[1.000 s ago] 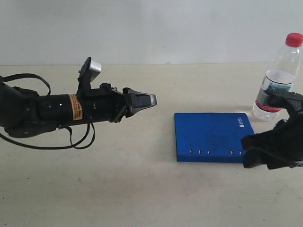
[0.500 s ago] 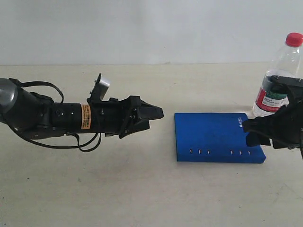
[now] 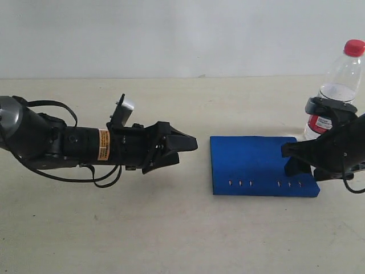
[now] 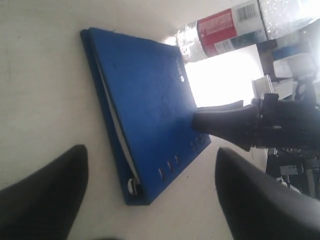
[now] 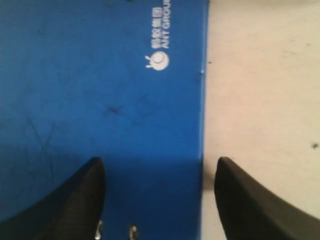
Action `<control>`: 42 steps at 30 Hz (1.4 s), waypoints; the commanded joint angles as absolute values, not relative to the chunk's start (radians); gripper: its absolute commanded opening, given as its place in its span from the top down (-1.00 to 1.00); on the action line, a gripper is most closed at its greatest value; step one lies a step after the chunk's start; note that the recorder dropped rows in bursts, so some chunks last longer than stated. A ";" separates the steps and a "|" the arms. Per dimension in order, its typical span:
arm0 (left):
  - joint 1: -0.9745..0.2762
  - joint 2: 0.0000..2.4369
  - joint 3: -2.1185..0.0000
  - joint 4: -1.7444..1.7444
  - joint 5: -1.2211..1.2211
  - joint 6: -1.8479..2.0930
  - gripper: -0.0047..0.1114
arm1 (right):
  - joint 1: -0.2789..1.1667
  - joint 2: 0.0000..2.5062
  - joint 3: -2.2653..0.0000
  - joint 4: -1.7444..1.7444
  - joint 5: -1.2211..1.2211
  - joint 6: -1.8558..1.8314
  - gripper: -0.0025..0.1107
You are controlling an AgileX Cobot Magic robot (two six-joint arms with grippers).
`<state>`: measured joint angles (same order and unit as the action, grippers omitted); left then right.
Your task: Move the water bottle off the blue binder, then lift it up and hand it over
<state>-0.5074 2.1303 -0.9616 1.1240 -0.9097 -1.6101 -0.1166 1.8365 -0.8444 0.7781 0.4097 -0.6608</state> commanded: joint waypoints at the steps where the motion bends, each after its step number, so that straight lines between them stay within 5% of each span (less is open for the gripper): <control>1: -0.513 2.166 -0.966 1.191 -0.945 -1.647 -0.23 | -0.120 1.858 -0.849 0.899 0.536 -0.817 -0.07; 10: -0.513 2.191 -0.966 1.223 -1.047 -1.646 -0.23 | -0.120 1.856 -0.849 1.270 1.019 -1.284 -0.07; 35: -0.511 2.191 -0.966 0.996 -1.046 -1.646 -0.22 | -0.120 1.701 -1.017 0.937 1.173 -0.873 -0.07; 42: -0.511 2.191 -0.966 0.955 -0.898 -1.646 -0.16 | -0.084 1.695 -1.052 0.928 0.961 -0.845 -0.07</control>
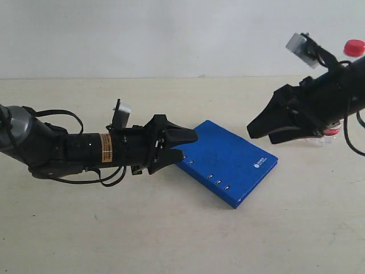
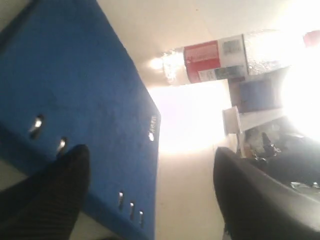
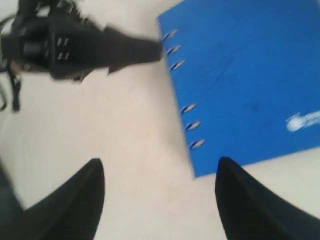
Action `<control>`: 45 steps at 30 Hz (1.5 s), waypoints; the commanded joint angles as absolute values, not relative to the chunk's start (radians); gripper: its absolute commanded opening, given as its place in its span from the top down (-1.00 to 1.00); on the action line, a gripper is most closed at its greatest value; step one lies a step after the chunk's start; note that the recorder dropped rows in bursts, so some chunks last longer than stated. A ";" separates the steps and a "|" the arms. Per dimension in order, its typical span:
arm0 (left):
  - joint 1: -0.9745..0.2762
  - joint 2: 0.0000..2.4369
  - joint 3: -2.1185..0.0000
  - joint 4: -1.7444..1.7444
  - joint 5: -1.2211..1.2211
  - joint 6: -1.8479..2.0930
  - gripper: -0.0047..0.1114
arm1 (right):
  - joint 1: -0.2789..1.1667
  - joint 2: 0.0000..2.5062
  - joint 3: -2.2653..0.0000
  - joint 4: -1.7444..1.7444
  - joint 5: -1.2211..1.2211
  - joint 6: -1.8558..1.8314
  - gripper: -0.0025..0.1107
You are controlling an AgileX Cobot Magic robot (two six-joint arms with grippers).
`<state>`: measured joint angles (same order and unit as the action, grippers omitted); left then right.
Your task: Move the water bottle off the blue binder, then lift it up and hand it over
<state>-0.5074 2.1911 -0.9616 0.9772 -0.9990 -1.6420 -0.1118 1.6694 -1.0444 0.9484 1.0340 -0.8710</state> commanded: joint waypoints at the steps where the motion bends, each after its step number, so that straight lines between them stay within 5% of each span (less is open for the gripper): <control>1: -0.511 2.191 -0.966 0.953 -0.880 -1.646 -0.15 | -0.066 1.721 -1.052 0.929 0.976 -0.834 -0.07; 6: -0.511 2.191 -0.966 0.953 -0.873 -1.646 -0.15 | 0.057 1.825 -1.067 0.898 0.941 -0.929 -0.07; 15: -0.511 2.191 -0.966 0.994 -0.873 -1.646 -0.15 | 0.130 1.861 -1.194 0.764 0.526 -0.934 -0.07; 45: -0.511 2.191 -0.966 1.062 -0.899 -1.645 -0.15 | 0.054 2.175 -1.493 0.692 0.619 -0.669 -0.07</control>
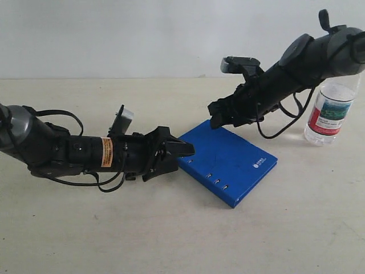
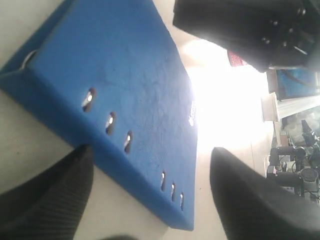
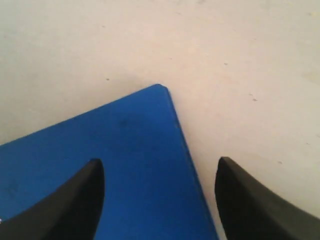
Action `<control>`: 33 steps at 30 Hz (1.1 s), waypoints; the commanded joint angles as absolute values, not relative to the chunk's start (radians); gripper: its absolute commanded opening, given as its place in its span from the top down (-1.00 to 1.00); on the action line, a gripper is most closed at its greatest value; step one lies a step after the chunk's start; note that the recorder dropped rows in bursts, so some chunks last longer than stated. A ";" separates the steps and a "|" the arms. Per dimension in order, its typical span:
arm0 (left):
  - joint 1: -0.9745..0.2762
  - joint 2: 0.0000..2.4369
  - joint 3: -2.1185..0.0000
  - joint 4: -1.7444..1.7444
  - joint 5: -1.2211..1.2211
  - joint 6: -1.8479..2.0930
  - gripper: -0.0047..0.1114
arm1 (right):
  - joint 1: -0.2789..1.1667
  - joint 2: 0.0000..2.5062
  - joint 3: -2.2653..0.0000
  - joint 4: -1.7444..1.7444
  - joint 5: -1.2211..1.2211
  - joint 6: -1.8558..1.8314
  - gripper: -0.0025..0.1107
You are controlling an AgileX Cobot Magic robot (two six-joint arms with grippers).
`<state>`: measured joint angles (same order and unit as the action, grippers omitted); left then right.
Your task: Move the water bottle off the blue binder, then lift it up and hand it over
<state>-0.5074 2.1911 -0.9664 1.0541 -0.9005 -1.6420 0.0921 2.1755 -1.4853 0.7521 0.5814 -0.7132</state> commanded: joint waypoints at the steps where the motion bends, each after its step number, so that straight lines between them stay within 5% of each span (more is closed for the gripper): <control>1: -0.511 2.191 -0.966 1.062 -0.897 -1.645 -0.15 | 0.045 2.180 -1.493 0.672 0.631 -0.646 -0.07; 8: -0.511 2.191 -0.966 1.064 -0.824 -1.645 -0.15 | -0.001 2.186 -1.493 0.669 0.848 -0.667 -0.07; 13: -0.511 2.191 -0.966 1.074 -0.818 -1.645 -0.15 | 0.000 2.186 -1.493 0.752 1.214 -0.795 -0.07; 20: -0.511 2.191 -0.966 1.151 -0.835 -1.643 -0.15 | -0.001 2.182 -1.502 0.929 1.221 -0.870 -0.07; 27: -0.511 2.191 -0.966 1.160 -0.850 -1.643 -0.15 | -0.001 2.194 -1.498 0.646 1.113 -0.663 -0.06; 29: -0.511 2.191 -0.966 1.160 -0.865 -1.643 -0.15 | -0.001 2.196 -1.498 0.656 1.125 -0.694 0.05; 33: -0.511 2.191 -0.966 1.151 -0.887 -1.643 -0.15 | 0.000 2.196 -1.498 0.766 1.210 -0.811 0.60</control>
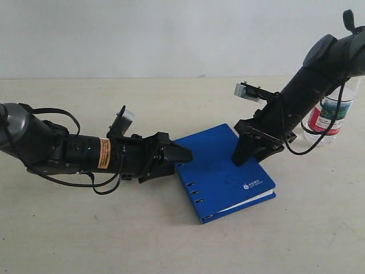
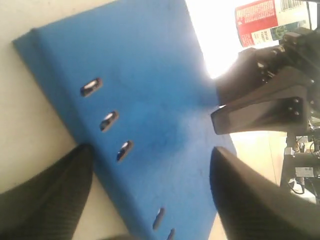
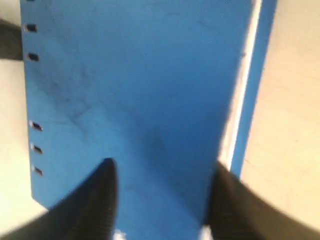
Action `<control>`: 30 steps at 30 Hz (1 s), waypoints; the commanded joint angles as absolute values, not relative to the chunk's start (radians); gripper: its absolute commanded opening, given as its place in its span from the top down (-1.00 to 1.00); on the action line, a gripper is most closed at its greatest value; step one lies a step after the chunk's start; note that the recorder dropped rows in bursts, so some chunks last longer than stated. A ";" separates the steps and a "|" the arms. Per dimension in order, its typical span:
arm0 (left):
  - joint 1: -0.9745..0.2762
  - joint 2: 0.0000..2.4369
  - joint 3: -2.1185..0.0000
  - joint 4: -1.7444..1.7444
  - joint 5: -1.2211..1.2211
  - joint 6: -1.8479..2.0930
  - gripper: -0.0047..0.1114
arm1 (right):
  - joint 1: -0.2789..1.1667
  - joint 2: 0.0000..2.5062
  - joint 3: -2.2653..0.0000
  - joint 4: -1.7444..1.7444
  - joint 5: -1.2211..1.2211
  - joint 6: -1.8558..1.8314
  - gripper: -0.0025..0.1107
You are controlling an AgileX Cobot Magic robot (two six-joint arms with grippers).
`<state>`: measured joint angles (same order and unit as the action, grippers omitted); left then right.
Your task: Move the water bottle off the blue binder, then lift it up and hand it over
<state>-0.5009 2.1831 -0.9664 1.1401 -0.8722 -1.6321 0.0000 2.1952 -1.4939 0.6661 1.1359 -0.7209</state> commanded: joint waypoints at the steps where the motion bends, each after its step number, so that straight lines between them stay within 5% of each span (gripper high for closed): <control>1: -0.511 2.191 -0.966 1.151 -0.887 -1.643 -0.15 | 0.000 2.196 -1.498 0.787 1.221 -0.834 0.75; 3: -0.511 2.191 -0.966 1.155 -0.877 -1.643 -0.15 | 0.000 2.196 -1.498 0.835 1.221 -0.873 0.96; 18: -0.506 2.191 -0.966 1.148 -0.875 -1.665 -0.15 | -0.010 2.193 -1.498 0.991 1.189 -0.982 0.96; 30: -0.469 2.191 -0.966 1.053 -0.875 -1.670 -0.15 | -0.163 2.093 -1.498 1.064 1.221 -0.962 0.96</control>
